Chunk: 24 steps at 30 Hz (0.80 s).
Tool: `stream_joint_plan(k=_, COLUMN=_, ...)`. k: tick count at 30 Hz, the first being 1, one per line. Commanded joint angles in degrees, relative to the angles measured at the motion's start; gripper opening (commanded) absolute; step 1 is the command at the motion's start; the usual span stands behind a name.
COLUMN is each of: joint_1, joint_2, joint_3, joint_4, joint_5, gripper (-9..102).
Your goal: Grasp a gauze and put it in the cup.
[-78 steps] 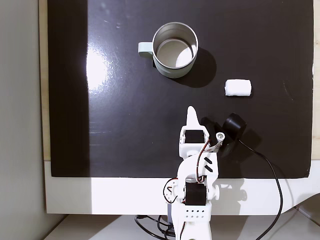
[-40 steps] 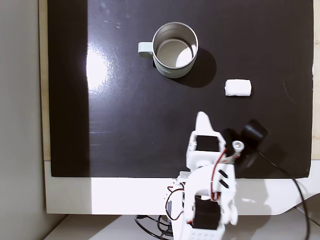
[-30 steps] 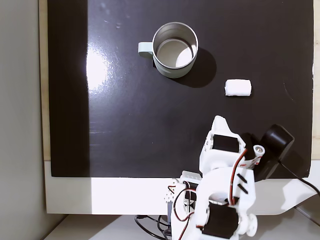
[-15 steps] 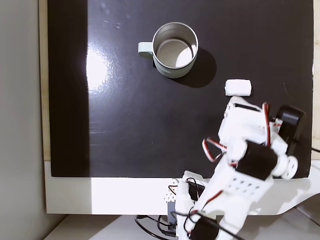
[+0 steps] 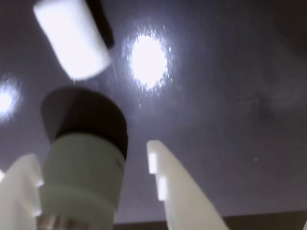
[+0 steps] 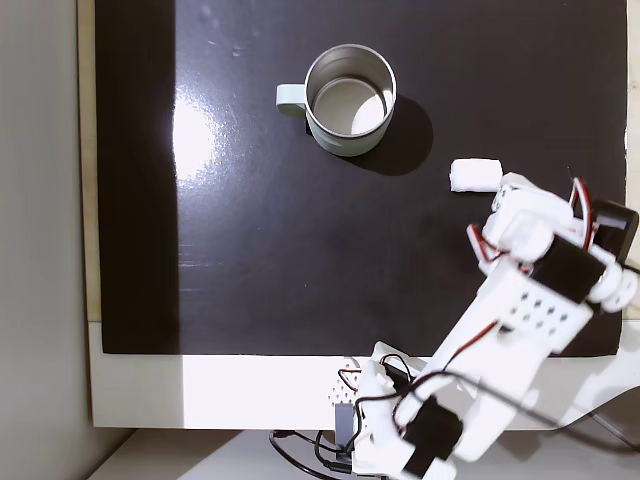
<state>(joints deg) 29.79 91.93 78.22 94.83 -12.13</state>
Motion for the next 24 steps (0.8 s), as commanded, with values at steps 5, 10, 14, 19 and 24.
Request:
stream_joint_plan(k=5, joint_1=2.6, joint_2=-12.0, joint_3=-6.7, joint_4=-2.6, joint_5=-1.3, gripper=27)
stream_joint_plan(k=10, joint_1=0.8, joint_2=-19.0, joint_3=-11.3, joint_4=-3.2, joint_5=-1.8, gripper=27)
stream_joint_plan(k=14, joint_1=-0.9, joint_2=-23.6, joint_3=-14.8, joint_4=-3.5, joint_5=-1.7, gripper=27)
stream_joint_plan(k=19, joint_1=-1.0, joint_2=-31.0, joint_3=-19.9, joint_4=-3.6, joint_5=-1.2, gripper=27)
stream_joint_plan(k=24, joint_1=-0.5, joint_2=-36.9, joint_3=-23.6, joint_4=-3.6, joint_5=-1.1, gripper=27)
